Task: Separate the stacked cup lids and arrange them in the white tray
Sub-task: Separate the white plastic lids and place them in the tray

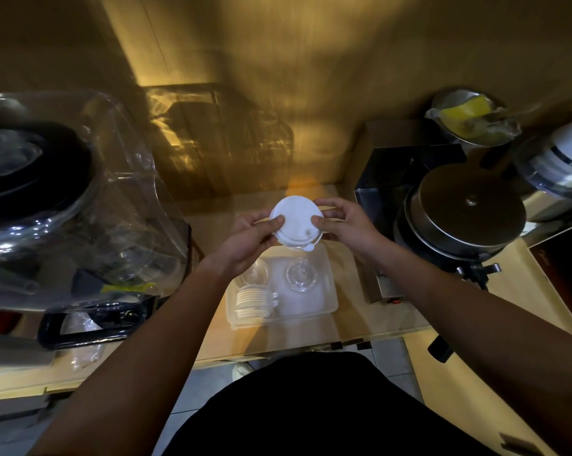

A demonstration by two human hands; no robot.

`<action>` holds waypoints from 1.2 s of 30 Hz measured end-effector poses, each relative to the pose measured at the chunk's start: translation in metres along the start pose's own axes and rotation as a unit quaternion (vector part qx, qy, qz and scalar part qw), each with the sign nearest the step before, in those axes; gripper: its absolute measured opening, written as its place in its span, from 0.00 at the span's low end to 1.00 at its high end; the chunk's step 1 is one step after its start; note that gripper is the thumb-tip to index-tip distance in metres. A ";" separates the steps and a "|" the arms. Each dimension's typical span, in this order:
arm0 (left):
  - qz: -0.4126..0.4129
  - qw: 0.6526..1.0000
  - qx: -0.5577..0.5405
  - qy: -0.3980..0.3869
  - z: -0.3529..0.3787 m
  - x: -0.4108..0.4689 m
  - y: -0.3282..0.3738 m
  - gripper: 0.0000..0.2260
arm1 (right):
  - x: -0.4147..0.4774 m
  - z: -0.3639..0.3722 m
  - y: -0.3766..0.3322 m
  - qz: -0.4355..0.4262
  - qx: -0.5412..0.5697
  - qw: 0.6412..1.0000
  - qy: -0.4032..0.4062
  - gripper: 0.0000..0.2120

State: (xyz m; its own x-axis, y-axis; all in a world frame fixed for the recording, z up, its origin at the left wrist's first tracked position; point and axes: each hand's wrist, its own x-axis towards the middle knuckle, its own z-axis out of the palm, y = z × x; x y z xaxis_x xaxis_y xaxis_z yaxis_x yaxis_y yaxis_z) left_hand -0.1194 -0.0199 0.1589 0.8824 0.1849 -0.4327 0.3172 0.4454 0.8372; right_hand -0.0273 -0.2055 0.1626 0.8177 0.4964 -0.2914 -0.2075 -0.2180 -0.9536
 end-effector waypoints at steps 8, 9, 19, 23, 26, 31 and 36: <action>-0.019 0.999 0.033 0.009 -0.004 0.002 -0.002 0.17 | 0.008 0.000 0.002 0.001 -0.035 0.999 -0.006 0.22; -0.020 0.999 0.025 0.008 -0.005 0.002 -0.002 0.18 | 0.009 0.000 0.002 0.002 -0.035 0.999 -0.010 0.23; 0.013 0.999 0.040 0.021 -0.007 0.004 -0.002 0.18 | 0.015 0.003 0.002 0.013 -0.037 0.999 -0.020 0.24; 0.046 0.991 0.123 0.016 -0.010 0.004 -0.005 0.18 | 0.013 0.003 0.002 0.010 -0.045 0.999 -0.017 0.29; 0.056 0.985 0.163 0.022 -0.011 0.003 -0.014 0.19 | 0.010 0.004 0.007 0.004 -0.095 0.995 -0.026 0.28; 0.043 0.981 0.188 0.034 -0.015 -0.002 -0.032 0.19 | 0.005 0.004 0.026 0.008 -0.116 0.992 -0.041 0.26; 0.038 0.976 0.213 0.038 -0.020 -0.003 -0.052 0.19 | -0.004 0.003 0.045 0.022 -0.126 0.991 -0.038 0.25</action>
State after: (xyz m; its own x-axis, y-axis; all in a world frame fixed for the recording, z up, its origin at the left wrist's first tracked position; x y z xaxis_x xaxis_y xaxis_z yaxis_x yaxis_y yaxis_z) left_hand -0.1456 -0.0261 0.1096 0.8862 0.2746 -0.3731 0.3812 0.0257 0.9242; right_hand -0.0413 -0.2144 0.1209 0.7667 0.5409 -0.3458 -0.0932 -0.4391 -0.8936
